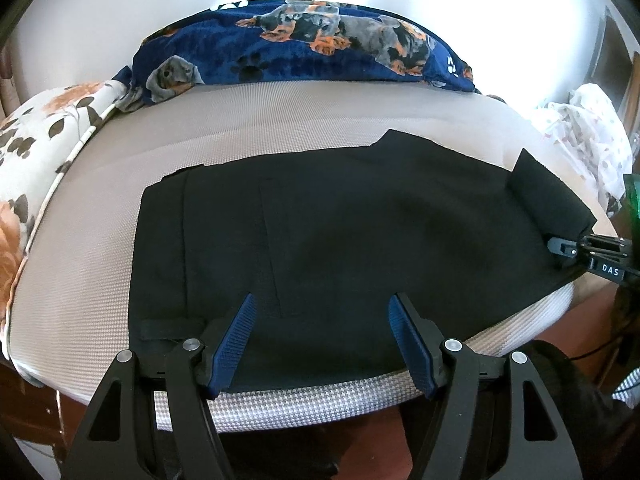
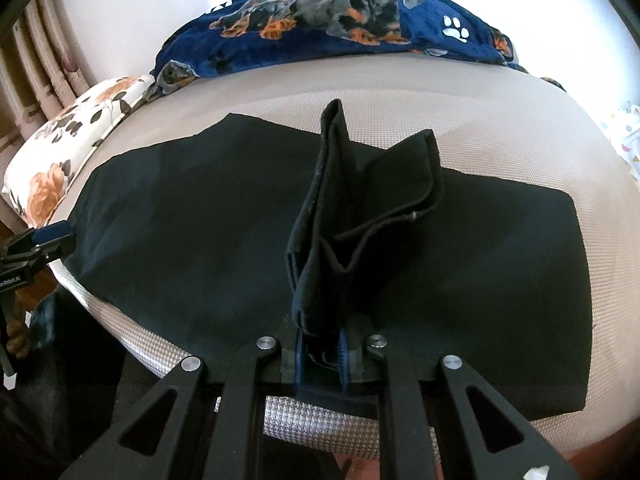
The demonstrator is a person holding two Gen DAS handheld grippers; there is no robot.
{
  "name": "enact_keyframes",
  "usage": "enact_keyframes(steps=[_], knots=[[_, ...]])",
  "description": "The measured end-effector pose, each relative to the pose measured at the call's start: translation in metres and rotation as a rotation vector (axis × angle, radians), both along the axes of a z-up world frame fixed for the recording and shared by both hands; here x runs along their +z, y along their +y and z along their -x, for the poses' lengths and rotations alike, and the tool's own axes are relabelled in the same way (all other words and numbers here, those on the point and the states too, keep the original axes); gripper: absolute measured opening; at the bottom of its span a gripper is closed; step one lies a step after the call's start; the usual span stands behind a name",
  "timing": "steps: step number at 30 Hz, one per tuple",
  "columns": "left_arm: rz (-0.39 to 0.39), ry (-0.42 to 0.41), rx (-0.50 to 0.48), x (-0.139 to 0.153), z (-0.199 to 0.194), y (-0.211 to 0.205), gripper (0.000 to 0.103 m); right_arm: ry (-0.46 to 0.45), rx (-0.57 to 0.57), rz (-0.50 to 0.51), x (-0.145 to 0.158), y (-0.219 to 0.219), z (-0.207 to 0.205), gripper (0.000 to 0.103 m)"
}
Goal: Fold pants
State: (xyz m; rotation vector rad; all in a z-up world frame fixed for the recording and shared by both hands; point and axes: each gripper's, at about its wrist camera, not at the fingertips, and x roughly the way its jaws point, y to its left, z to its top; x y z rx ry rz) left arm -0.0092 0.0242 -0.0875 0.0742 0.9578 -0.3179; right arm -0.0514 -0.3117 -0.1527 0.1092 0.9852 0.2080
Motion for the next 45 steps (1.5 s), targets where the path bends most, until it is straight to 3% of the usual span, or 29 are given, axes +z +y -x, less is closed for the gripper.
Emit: enact_keyframes(steps=[37,45], knots=[[-0.053,0.009,0.005,-0.007,-0.001,0.000,0.070,-0.014,0.057,0.077,-0.002,0.016,0.005,0.018],[-0.060,0.015,0.003,-0.007,-0.001,-0.001,0.070,-0.014,0.099,0.073,0.000,0.021,0.007,0.029]])
